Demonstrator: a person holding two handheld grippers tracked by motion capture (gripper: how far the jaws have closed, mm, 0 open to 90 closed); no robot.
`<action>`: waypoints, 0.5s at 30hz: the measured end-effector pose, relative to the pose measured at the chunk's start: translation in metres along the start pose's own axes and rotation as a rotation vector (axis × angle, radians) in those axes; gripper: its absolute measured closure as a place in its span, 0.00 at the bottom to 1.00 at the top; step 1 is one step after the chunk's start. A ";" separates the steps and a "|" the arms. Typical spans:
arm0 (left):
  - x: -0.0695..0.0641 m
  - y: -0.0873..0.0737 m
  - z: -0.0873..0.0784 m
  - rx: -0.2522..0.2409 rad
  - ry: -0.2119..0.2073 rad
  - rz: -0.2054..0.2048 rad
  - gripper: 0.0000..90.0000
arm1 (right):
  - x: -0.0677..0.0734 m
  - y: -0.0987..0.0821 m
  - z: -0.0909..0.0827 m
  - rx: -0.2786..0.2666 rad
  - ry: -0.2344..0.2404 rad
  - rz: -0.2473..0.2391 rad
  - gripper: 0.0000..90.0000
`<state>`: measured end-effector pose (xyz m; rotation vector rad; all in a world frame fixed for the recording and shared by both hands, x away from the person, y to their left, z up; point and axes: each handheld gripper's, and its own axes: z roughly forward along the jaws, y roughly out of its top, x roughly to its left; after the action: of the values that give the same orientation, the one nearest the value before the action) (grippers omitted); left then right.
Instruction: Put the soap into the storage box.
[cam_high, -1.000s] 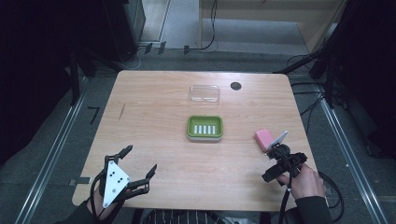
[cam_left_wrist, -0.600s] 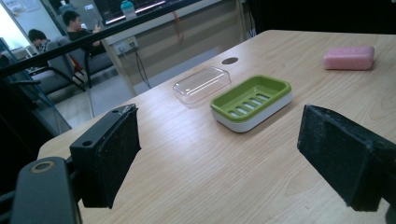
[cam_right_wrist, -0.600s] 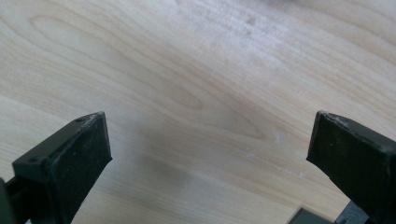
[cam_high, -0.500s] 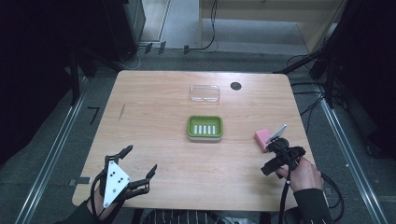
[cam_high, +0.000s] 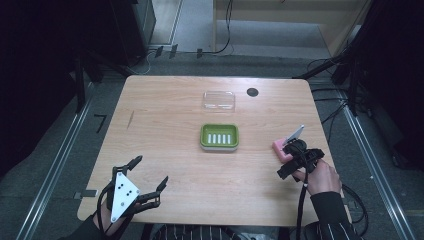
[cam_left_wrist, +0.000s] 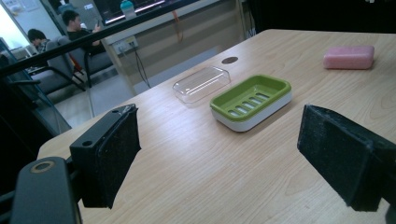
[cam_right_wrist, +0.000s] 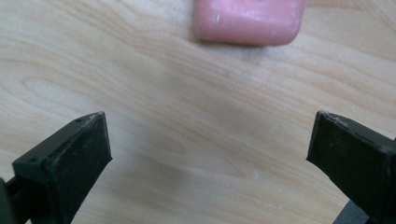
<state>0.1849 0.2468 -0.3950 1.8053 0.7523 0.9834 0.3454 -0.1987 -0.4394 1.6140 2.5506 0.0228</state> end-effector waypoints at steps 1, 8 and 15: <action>0.000 0.000 0.000 0.000 0.000 0.000 0.15 | 0.000 0.001 0.000 -0.001 -0.002 -0.002 0.00; 0.000 0.000 0.000 0.002 0.000 0.000 0.15 | -0.004 0.013 0.001 -0.006 0.002 0.002 0.00; 0.000 0.000 0.000 0.001 0.001 -0.001 0.15 | -0.007 0.020 0.003 -0.009 0.018 -0.001 0.00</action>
<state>0.1849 0.2471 -0.3949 1.8053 0.7541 0.9832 0.3664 -0.1971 -0.4399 1.6160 2.5611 0.0490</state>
